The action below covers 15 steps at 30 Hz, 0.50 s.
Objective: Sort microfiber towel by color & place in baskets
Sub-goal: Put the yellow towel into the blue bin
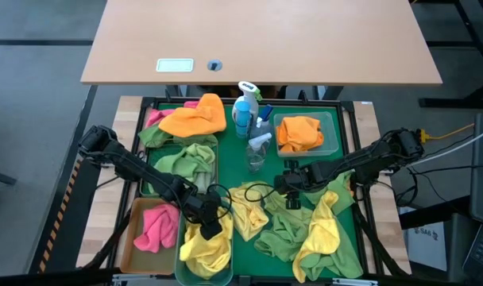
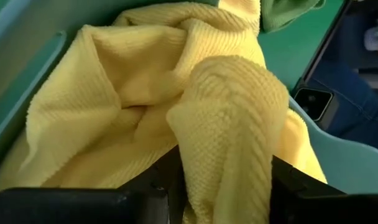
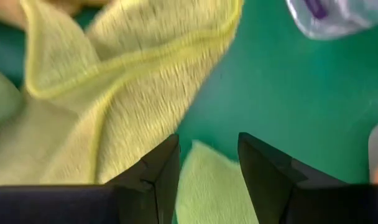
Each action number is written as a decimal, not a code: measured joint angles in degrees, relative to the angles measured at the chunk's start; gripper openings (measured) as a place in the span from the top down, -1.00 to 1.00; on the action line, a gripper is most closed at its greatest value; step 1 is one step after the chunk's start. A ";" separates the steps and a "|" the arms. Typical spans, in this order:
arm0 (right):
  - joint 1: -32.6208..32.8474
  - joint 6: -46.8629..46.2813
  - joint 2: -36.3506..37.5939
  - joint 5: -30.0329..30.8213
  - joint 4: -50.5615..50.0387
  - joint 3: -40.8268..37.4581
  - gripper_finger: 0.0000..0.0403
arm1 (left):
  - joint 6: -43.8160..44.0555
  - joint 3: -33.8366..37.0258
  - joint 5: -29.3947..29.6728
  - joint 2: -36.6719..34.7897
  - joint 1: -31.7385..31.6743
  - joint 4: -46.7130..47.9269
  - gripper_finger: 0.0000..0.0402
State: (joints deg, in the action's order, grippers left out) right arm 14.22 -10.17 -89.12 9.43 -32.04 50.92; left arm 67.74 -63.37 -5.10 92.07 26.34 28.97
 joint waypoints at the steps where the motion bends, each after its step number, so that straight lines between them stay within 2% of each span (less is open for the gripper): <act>1: 0.00 0.00 0.00 -0.02 1.03 0.00 0.20 | -0.57 0.00 -0.02 0.00 0.06 -0.04 0.34; 15: 0.00 0.01 0.00 -0.02 10.18 0.02 0.20 | -1.54 0.00 0.79 -0.02 0.42 -3.21 0.34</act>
State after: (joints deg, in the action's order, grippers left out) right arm 14.22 -10.17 -89.12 9.41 -21.86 50.94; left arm 66.20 -63.37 -4.32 92.05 26.76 25.76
